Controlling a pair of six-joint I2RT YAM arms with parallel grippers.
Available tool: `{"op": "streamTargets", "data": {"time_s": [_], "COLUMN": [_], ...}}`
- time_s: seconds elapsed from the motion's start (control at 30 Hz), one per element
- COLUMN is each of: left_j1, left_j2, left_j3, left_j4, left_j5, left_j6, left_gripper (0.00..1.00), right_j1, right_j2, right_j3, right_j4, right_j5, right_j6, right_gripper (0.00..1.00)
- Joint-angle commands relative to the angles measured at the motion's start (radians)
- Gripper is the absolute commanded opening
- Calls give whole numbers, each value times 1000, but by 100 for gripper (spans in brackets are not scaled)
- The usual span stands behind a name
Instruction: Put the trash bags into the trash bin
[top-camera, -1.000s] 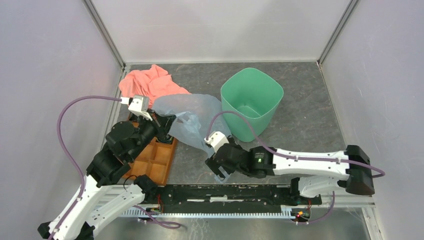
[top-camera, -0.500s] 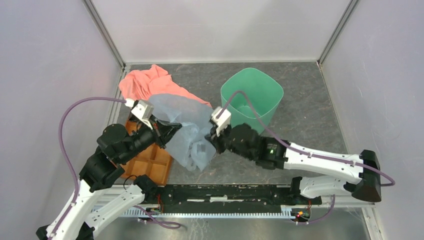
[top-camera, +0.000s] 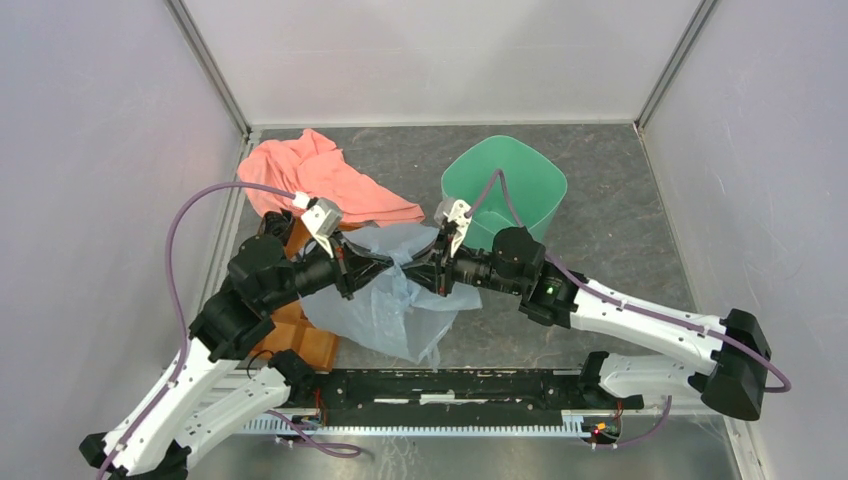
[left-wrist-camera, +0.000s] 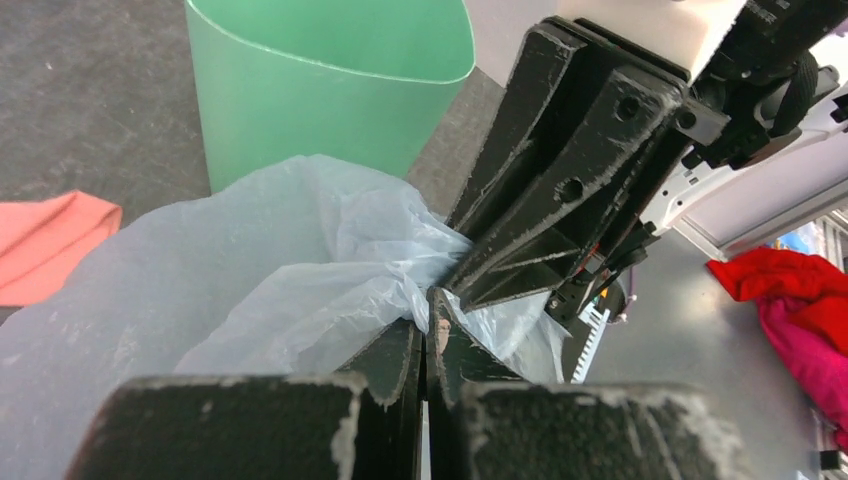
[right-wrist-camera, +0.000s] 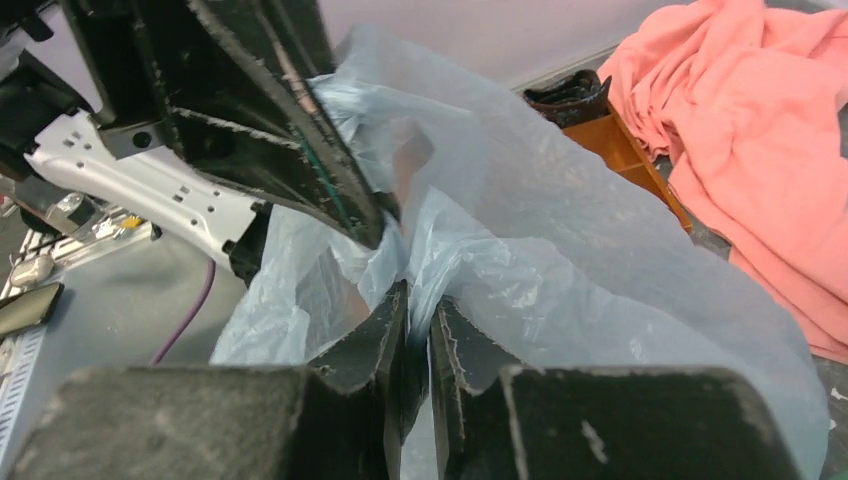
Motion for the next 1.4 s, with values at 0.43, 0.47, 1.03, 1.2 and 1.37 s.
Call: {"op": "streamTargets", "data": {"time_s": [0.43,0.47,1.03,1.2,1.37], "left_j1": [-3,-3,-3,-3,-3], "left_j2": [45,43,-10,-32,-17], "left_j3": [-79,-77,-128,-157,-178], "left_j4": [83,78,130,165,230], "left_j5": [-222,-227,-250,-298,-311], "left_j6": [-309,-311,-319,-343,-376], "left_gripper": [2,2,2,2,2], "right_j1": [44,50,165,165,165], "right_j2": [-12,-8,-14,5,87], "right_j3": [-68,-59,-3,41,72], "right_j4": [57,44,98,10,35], "right_j5": [85,105,352,475,440], "right_j6": [-41,-47,147,419,486], "right_gripper": [98,98,98,98,98]}}
